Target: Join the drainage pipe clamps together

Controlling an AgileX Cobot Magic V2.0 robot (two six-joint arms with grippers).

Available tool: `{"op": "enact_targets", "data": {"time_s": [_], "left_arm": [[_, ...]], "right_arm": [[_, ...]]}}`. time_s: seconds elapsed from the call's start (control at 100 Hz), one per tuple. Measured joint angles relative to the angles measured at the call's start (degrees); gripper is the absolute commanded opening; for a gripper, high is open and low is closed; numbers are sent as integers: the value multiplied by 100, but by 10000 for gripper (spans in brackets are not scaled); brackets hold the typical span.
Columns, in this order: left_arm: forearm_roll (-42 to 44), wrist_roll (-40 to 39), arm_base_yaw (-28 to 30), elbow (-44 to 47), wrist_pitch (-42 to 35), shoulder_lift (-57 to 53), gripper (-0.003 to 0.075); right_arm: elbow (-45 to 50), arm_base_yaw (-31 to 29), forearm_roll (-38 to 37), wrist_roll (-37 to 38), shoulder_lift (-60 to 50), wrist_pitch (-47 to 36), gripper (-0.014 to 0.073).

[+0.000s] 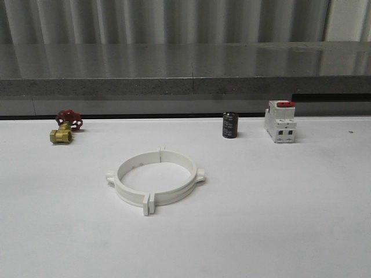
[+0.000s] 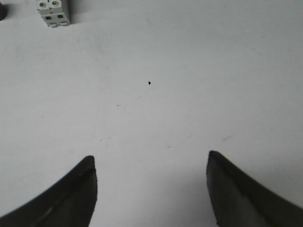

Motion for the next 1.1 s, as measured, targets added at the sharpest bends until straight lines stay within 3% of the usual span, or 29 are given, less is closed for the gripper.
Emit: {"op": "enact_targets", "data": {"time_s": [0.13,0.22,0.56,1.1], "left_arm": [[0,0,0,0,0,0,-20],[0,0,0,0,0,0,-20],[0,0,0,0,0,0,-20],[0,0,0,0,0,0,-20]], "right_arm": [[508,0,94,0,-675,0,490],[794,0,95,-11,-1071,0,436],[1099,0,102,-23,-1636,23,-76],[1099,0,102,-33,-1645,23,-69]]}}
